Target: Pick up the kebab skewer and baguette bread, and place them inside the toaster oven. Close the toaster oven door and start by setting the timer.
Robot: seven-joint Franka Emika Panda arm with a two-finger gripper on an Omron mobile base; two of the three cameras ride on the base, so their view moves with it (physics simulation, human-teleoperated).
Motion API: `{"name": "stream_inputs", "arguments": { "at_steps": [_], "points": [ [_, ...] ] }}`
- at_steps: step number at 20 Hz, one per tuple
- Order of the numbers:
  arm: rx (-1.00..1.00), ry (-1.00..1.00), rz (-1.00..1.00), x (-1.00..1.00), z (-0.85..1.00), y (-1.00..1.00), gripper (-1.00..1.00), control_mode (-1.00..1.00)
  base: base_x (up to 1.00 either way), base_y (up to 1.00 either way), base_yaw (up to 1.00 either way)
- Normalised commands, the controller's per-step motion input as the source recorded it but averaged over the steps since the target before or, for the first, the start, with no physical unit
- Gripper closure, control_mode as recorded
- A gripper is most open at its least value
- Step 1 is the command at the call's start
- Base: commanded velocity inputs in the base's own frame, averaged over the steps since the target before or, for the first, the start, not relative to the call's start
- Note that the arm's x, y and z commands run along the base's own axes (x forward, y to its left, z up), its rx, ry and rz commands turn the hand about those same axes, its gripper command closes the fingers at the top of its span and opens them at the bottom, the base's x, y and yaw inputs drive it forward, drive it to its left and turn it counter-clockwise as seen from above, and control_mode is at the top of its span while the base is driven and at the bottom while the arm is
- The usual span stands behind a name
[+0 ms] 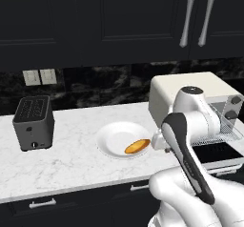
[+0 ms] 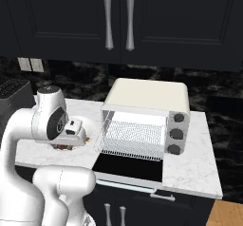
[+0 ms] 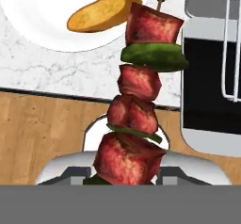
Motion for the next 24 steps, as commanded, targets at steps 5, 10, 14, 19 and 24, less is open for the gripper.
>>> {"name": "stream_inputs", "arguments": {
  "at_steps": [5,10,14,19,24],
  "points": [
    [0.03,-0.02,0.11,-0.27,0.31,-0.93,1.00,-1.00,0.00,0.00,0.00],
    [0.09,-0.02,0.02,-0.10,0.19,-0.92,1.00,-1.00,0.00,0.00,0.00],
    [0.10,-0.05,0.08,0.00,0.03,-0.95,1.00,-1.00,0.00,0.00,0.00],
    [0.02,-0.12,0.12,0.29,-0.08,-0.18,1.00,-1.00,0.00,0.00,0.00],
    [0.00,0.02,0.11,0.45,-0.15,-0.02,1.00,-1.00,0.00,0.00,0.00]
  ]
}}
